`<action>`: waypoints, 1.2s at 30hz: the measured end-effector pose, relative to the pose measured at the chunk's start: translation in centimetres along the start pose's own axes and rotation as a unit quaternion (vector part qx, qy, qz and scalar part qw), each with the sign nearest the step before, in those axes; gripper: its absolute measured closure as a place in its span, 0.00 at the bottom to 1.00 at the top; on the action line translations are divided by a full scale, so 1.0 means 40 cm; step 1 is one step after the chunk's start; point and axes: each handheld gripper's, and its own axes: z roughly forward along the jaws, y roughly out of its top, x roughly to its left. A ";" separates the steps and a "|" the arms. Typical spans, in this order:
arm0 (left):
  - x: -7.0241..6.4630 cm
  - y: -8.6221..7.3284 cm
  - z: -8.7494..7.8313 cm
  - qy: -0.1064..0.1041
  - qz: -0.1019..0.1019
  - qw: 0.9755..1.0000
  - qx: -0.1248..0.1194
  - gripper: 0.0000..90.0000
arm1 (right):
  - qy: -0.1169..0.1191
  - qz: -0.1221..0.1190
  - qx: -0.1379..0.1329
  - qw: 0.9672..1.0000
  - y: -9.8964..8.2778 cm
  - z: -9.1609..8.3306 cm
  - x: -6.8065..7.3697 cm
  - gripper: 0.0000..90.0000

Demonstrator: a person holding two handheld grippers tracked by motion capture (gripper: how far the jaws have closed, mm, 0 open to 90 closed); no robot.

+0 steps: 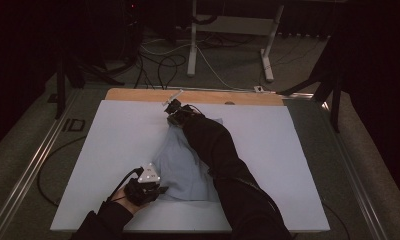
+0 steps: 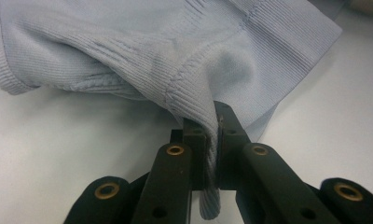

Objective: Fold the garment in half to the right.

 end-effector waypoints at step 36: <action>-0.052 0.114 -0.017 -0.014 0.056 0.998 -0.006 0.97 | -0.005 -0.001 -0.059 0.998 0.001 -0.147 -0.038 0.97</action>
